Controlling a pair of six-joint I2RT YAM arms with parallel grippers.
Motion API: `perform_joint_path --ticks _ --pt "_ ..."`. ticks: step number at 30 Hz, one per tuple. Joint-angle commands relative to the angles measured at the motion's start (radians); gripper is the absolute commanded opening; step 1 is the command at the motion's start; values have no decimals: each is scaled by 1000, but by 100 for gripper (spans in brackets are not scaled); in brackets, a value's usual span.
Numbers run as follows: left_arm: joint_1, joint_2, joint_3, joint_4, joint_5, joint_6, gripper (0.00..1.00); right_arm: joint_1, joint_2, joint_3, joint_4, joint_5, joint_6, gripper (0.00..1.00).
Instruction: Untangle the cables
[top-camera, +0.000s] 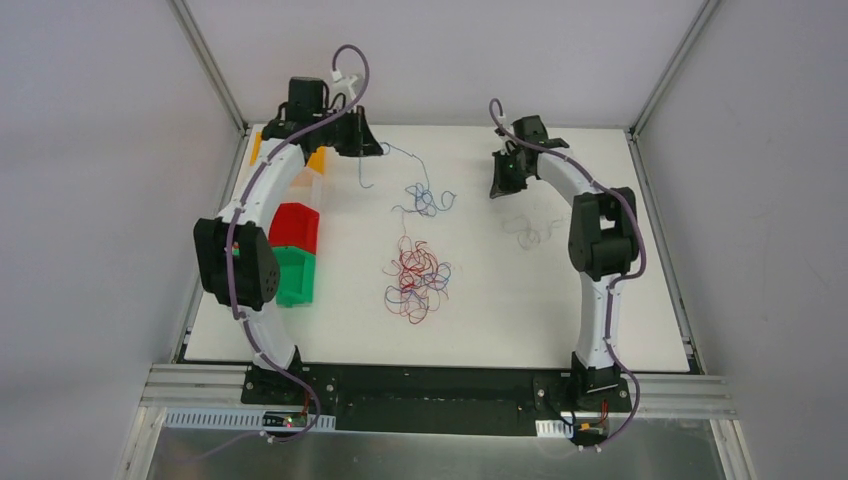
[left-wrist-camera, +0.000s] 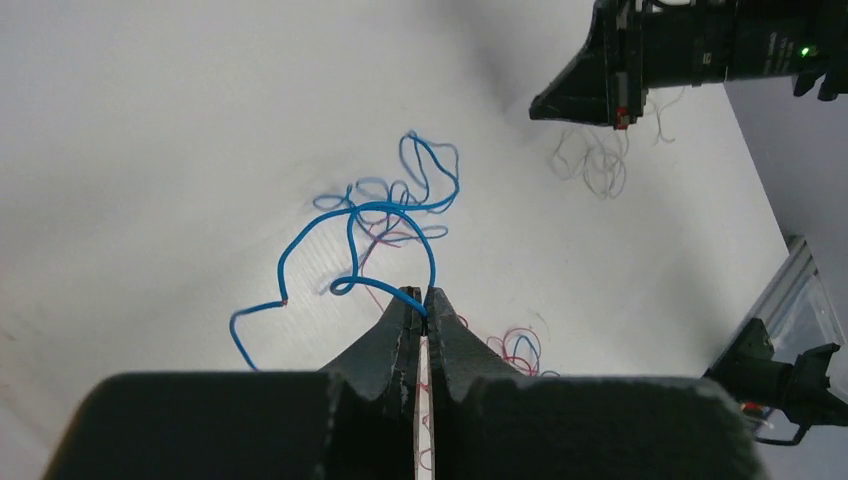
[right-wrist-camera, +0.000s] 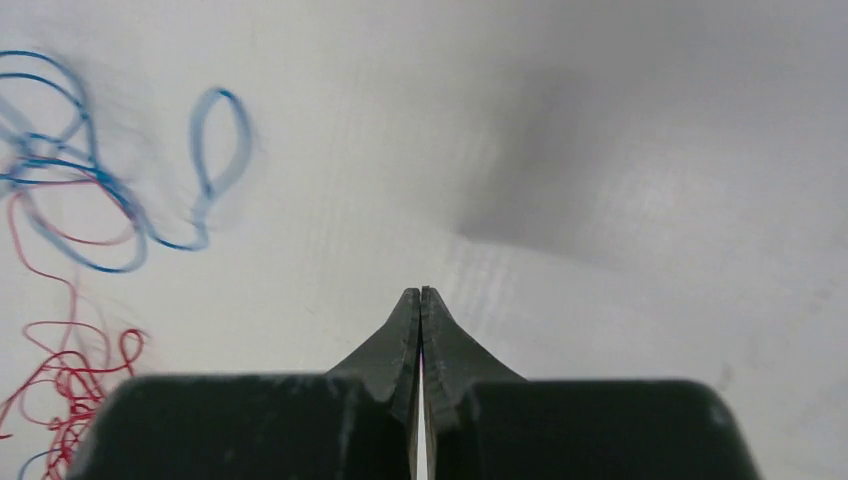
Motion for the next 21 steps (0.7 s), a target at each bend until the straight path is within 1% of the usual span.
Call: perform_joint_path --ticks 1,4,6,9,10,11,12,13,14,15,17,18,19,20,21 --pt "35 -99 55 0 -55 51 0 -45 -126 -64 -72 94 -137 0" --pt "61 -111 143 0 -50 24 0 -78 -150 -82 -86 100 -151 0" --pt "65 -111 203 0 -11 19 0 -98 -155 -76 -99 82 -150 0" --pt "61 -95 320 5 107 -31 0 -119 -152 -24 -155 -43 -136 0" --pt "58 -87 372 8 136 -49 0 -120 -151 -9 -173 -85 -132 5" --pt "53 -78 425 12 164 -63 0 -119 -155 7 -185 -134 -127 18" --pt "49 -69 479 19 183 -76 0 -119 -163 14 -185 -183 -115 36" --pt "47 -59 535 34 200 -103 0 -116 -177 16 -175 -221 -99 51" --pt "48 -49 595 53 220 -133 0 -114 -197 15 -154 -255 -79 62" --pt "48 -37 672 75 225 -149 0 -108 -218 11 -131 -277 -64 69" --pt "48 -32 790 92 179 -170 0 -96 -269 2 -83 -311 -32 77" --pt "46 -43 776 136 159 -211 0 -89 -292 -7 -58 -329 -15 81" --pt "39 -56 730 175 166 -258 0 -83 -316 -20 -26 -344 9 84" --pt "19 -69 634 182 170 -295 0 -78 -338 -35 9 -353 27 87" --pt "-15 -88 490 166 180 -323 0 -69 -359 -56 47 -356 41 90"
